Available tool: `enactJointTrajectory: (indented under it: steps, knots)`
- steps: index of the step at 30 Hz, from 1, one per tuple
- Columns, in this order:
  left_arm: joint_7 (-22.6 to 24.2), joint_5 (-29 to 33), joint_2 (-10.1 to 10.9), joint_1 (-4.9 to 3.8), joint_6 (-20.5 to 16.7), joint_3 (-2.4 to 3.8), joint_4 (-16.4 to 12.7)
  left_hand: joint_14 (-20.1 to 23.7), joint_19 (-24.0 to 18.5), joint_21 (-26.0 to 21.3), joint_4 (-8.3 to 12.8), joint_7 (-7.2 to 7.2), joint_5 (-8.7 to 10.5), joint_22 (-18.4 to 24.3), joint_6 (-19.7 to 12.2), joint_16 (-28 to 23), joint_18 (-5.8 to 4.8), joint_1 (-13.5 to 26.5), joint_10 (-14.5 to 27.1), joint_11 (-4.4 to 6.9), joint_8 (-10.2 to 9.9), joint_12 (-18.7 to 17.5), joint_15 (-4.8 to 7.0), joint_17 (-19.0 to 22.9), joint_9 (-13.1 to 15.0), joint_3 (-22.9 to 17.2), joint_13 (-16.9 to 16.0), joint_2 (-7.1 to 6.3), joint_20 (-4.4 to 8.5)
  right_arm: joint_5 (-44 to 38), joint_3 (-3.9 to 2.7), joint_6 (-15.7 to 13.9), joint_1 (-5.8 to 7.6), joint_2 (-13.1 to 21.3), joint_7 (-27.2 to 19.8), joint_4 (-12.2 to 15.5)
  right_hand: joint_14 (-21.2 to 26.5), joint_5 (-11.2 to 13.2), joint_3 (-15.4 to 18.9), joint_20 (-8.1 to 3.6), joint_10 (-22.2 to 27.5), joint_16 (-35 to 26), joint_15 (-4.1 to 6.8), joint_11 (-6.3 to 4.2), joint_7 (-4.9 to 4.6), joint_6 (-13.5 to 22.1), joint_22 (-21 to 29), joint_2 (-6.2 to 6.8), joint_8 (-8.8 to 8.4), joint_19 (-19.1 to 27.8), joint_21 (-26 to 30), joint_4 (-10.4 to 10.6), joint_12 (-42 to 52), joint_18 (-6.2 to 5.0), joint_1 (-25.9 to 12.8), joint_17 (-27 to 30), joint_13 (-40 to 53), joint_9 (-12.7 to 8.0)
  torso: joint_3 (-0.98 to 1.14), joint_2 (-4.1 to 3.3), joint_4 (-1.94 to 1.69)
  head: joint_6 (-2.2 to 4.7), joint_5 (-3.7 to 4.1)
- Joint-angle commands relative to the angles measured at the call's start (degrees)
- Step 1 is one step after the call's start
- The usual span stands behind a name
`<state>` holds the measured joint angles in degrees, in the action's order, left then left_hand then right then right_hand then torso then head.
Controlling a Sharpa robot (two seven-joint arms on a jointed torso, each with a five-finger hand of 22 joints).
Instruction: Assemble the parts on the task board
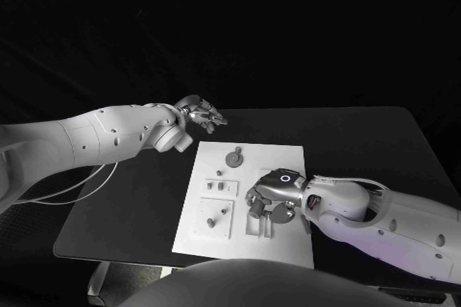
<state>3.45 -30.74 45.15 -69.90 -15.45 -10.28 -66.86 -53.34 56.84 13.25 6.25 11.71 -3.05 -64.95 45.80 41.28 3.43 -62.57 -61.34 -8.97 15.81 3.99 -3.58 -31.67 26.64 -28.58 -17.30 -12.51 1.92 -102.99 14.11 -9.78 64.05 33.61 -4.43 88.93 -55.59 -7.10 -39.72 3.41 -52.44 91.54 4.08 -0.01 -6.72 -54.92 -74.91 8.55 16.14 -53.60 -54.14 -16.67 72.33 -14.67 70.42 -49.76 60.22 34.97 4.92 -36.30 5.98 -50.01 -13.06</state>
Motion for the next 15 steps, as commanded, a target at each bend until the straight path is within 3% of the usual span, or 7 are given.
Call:
enactJointTrajectory:
  steps: [1, 6, 15]
  knots:
    - [0.3, -0.1, -0.3, -0.05, 0.8, 0.03, 0.0, -0.3, 0.4, -0.3, -0.2, -0.08, -0.02, -0.1, -0.4, -0.4, 0.84, 0.2, 0.5, -0.06, 0.2, 0.0, -0.09, -0.1, -0.1, 0.0, 0.1, -0.19, 0.09, 0.8, -0.01, -0.3, 0.01, -1.6, -4.1, -1.2, 0.1, 0.0, -0.4, 0.22, 0.3, 0.3, 0.23, -0.02, 0.97, -3.5, -1.0, -0.33, 0.99, 0.3, -0.3, -0.1, 0.2, -0.33, -0.3, 0.1, -0.1, 0.4, 0.0, -0.03, 0.01, 0.01, -0.07]
    - [0.3, -0.1, -0.5, -0.05, 0.8, 0.04, 0.1, -0.3, 0.4, -0.3, -0.2, -0.07, -0.02, -0.1, -0.4, -0.4, 0.84, 0.2, 0.6, -0.07, 0.2, 0.0, -0.09, -0.1, -0.1, 0.0, 0.1, -0.18, 0.09, -0.1, -0.01, 0.3, -0.04, -3.8, -5.2, -2.9, 0.5, 0.0, -0.5, 0.25, 0.8, 0.4, 0.27, 0.05, 0.9, -3.3, -1.0, -0.34, 0.75, 0.6, -0.3, -0.1, 0.2, -0.33, -0.1, 0.0, -0.1, 0.2, 0.04, -0.05, -0.13, 0.01, -0.51]
    - [0.2, -0.1, -0.7, -0.05, 1.0, 0.04, 0.2, -0.3, 0.4, -0.3, -0.3, -0.05, -0.01, -0.1, -0.4, -0.4, 0.84, 0.2, 0.6, -0.09, 0.2, 0.0, -0.1, -0.1, -0.1, 0.1, 0.1, -0.17, 0.08, -2.0, -0.02, 1.3, -0.01, -5.0, -6.0, -4.1, 1.5, 0.0, -0.5, 0.49, 1.7, 0.5, 0.26, 0.21, 0.83, -2.8, -1.0, -0.14, 0.34, 1.4, -0.3, -0.1, 0.3, -0.33, 0.0, -0.1, -0.1, 0.0, 0.01, 0.0, 0.04, 0.01, -1.08]
